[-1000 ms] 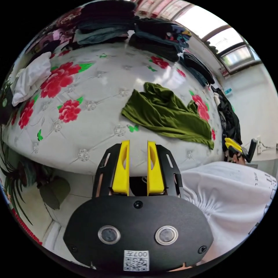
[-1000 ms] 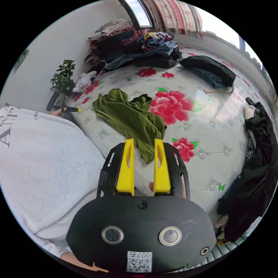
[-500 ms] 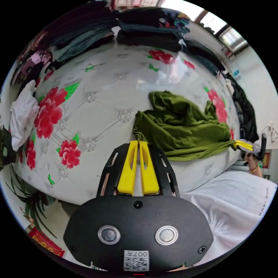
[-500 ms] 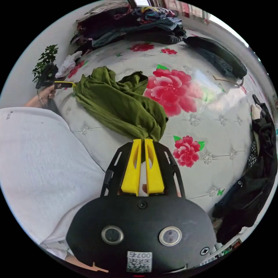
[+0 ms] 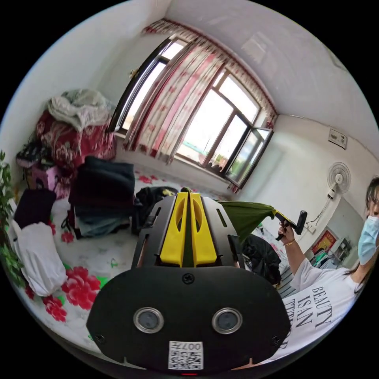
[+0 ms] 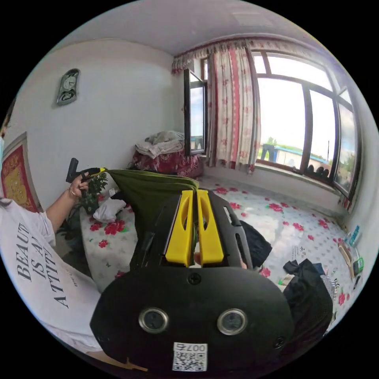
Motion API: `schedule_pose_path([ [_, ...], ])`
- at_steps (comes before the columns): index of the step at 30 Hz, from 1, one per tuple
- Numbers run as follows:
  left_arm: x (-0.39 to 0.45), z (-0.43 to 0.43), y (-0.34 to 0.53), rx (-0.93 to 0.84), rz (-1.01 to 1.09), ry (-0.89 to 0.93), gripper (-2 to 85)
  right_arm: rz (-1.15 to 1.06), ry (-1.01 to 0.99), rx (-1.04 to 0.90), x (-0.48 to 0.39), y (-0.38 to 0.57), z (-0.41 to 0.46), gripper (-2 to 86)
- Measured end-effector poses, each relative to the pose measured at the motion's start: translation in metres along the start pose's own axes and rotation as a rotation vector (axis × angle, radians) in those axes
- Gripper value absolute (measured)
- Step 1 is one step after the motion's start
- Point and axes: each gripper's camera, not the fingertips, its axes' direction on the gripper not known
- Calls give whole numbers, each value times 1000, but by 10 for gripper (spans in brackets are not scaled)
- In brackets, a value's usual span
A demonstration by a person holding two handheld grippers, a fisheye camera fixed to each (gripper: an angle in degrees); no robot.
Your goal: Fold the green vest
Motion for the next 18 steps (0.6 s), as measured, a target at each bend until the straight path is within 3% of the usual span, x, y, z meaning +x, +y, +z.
schedule_pose_path([
  [6,46,-89,23,113,121,18,-10,-142,-79,137,-27,21,-87,1],
  [12,39,-98,121,-61,34,-51,-10,-122,-91,-80,-41,119,-89,-1],
  [18,-6,-68,238,-352,-176,-126,-9,141,-182,-434,-34,242,-43,-1],
])
